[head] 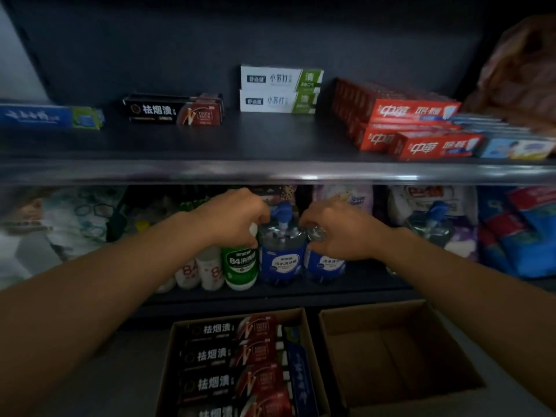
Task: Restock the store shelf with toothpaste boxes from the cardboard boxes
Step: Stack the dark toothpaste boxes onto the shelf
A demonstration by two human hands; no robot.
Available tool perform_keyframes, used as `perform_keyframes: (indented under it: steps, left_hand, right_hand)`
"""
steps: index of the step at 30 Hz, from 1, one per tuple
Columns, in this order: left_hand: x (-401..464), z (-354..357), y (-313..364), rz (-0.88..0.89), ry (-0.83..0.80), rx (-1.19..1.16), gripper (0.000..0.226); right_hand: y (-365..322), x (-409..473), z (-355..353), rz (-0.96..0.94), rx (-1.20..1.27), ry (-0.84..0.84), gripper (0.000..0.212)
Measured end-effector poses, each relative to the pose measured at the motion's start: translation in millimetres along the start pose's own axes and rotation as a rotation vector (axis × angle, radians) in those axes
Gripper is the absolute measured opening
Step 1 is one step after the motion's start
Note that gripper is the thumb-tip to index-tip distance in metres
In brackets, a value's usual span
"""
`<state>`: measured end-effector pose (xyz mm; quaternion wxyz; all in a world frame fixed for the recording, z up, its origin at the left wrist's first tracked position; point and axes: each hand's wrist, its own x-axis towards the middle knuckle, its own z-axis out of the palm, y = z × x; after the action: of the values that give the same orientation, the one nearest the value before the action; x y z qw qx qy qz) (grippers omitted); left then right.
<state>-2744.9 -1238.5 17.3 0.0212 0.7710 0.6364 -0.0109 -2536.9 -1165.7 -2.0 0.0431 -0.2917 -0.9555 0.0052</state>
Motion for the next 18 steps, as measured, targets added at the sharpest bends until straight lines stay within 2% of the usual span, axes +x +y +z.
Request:
perform_keyframes:
  steps: [7,11,15,18]
  left_hand:
    - [-82,-32,6,-0.029,0.055,0.025,0.057]
    - [-123,-34,12,-0.073,0.093,0.017,0.052]
    - [-147,-17,13,-0.135,0.033,0.036,0.038]
    - [-149,-3,7,-0.168,0.001,0.034,0.043]
  right_hand:
    - [-66,-33,-36,0.025,-0.072,-0.013,0.032]
    - [-98,-44,-41,0.009,-0.095,-0.018,0.034]
    - [-114,-45,-25,-0.026,-0.098,-0.079,0.036]
    - [-116,-38,-9,-0.074,-0.088,-0.081,0.033]
